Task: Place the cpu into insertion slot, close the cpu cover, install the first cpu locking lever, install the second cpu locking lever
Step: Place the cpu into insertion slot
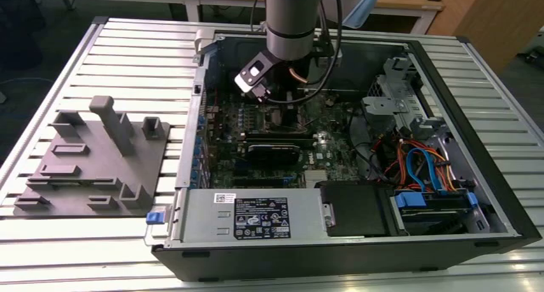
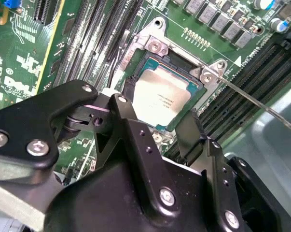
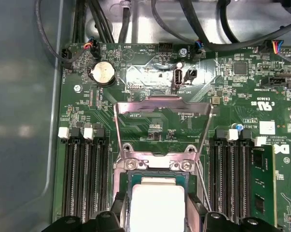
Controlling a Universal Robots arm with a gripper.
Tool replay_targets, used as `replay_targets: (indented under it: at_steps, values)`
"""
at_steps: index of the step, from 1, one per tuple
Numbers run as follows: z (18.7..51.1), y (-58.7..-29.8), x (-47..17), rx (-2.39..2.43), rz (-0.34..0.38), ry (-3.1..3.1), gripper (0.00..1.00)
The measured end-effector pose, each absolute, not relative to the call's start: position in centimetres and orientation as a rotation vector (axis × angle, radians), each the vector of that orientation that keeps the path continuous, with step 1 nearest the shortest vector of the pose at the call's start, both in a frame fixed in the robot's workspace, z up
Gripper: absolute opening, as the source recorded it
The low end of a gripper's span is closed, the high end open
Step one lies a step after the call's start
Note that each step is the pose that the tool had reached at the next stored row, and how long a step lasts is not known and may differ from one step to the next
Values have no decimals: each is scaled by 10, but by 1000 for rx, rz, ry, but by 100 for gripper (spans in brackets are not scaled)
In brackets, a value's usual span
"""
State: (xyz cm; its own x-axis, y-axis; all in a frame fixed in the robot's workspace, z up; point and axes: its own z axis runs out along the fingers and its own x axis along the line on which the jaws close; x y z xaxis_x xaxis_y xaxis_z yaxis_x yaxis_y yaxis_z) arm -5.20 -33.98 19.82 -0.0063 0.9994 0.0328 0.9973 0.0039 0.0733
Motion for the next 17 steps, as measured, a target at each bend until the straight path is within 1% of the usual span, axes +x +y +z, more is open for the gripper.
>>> replay_targets:
  at_steps: [6,17]
  values:
    - [205,-340,-52,2199,107,2210,61]
    - [209,-340,-52,2200,105,2211,61]
